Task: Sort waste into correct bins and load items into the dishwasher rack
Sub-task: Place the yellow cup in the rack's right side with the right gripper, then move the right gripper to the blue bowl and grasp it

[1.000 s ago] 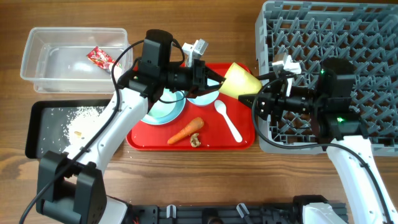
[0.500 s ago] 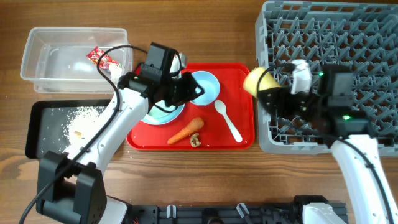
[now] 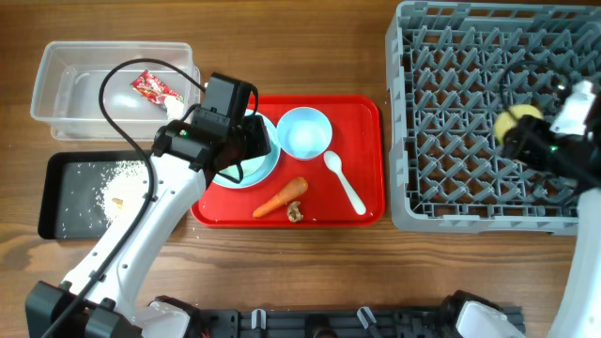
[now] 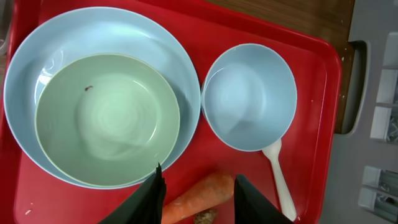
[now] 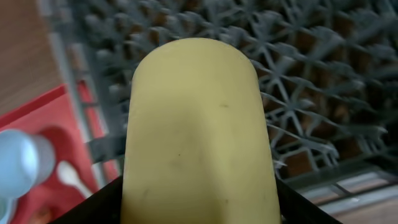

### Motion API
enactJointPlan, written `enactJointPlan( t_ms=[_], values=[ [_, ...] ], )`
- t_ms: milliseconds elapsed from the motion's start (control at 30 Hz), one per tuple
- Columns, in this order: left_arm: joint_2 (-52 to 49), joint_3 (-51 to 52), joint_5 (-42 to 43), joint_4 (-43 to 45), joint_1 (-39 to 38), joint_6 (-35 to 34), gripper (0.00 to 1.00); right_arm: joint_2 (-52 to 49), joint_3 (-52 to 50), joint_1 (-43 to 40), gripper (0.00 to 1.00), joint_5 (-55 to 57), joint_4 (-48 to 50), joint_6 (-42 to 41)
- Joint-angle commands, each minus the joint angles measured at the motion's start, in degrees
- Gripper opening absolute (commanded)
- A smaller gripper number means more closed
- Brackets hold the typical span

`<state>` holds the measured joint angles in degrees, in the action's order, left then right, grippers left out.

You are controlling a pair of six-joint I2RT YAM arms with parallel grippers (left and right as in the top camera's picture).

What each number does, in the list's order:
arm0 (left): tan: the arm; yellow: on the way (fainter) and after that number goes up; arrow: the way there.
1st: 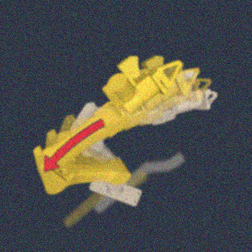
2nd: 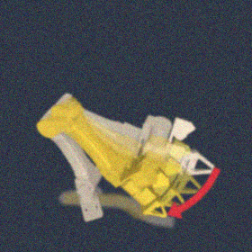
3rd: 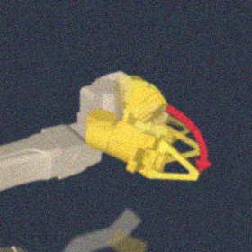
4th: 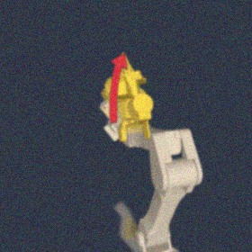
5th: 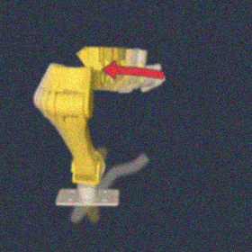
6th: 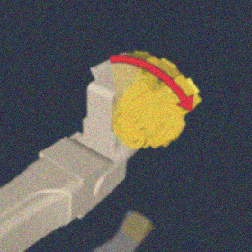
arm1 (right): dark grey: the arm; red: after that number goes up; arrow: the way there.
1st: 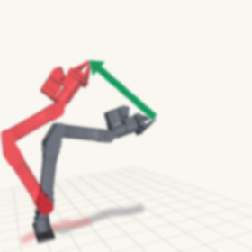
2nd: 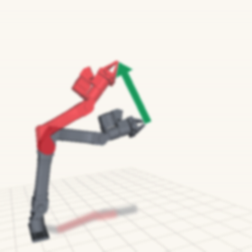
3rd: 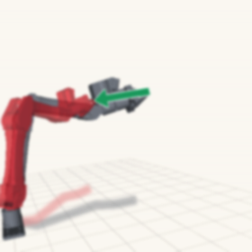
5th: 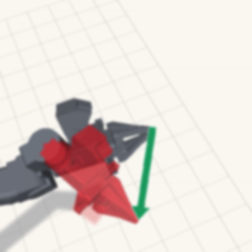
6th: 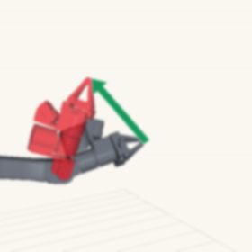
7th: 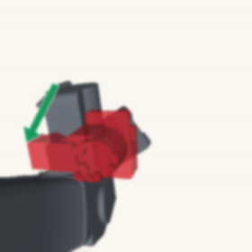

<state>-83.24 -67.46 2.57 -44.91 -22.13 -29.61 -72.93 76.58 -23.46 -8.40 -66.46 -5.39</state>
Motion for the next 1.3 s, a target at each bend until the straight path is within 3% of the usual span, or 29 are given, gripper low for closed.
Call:
enactJointPlan(
  t_ms=[0,200,433,467,500,533,567,833,1033,1167,1267],
  values=[
    [0.74,-0.37,-1.60,-0.17,-0.11,0.92,0.37,-6.45,1.42,-7.17,0.48,3.34,0.37,-1.66],
    [0.74,-0.37,-1.60,-0.22,-0.11,0.90,0.37,-14.99,2.23,-15.72,0.49,3.93,4.79,-6.88],
    [0.74,-0.37,-1.60,-0.20,-0.11,0.90,0.37,-17.77,2.19,-17.49,0.50,6.03,7.02,-8.74],
    [0.74,-0.37,-1.60,-0.20,-0.11,0.92,0.37,-18.10,2.16,-17.49,0.55,6.03,7.08,-8.72],
    [0.74,-0.37,-1.60,-0.22,-0.11,0.90,0.37,-18.47,2.16,-17.49,0.67,6.01,7.10,-8.72],
    [0.74,-0.37,-1.60,-0.24,-0.11,0.92,0.37,-18.84,2.16,-17.49,0.88,5.75,7.15,-8.61],
    [0.74,-0.37,-1.60,-0.24,-0.11,0.90,0.37,-19.17,2.16,-17.49,1.00,5.40,7.48,-8.52],
    [0.74,-0.37,-1.60,-0.24,-0.11,0.90,0.38,-19.50,2.16,-17.49,1.00,0.00,9.07,-8.50],
    [0.74,-0.37,-1.62,-0.37,-0.11,0.92,0.48,-18.80,2.19,-15.74,1.00,-11.15,9.44,-3.87],
    [0.74,-0.37,-1.60,-0.81,-0.11,0.92,0.53,-15.04,2.19,-10.49,1.00,-17.53,10.64,0.35],
    [0.74,-0.37,-1.64,-2.14,-0.09,0.87,0.53,-10.23,2.19,-0.59,0.99,-17.84,12.15,3.06]
  ],
)
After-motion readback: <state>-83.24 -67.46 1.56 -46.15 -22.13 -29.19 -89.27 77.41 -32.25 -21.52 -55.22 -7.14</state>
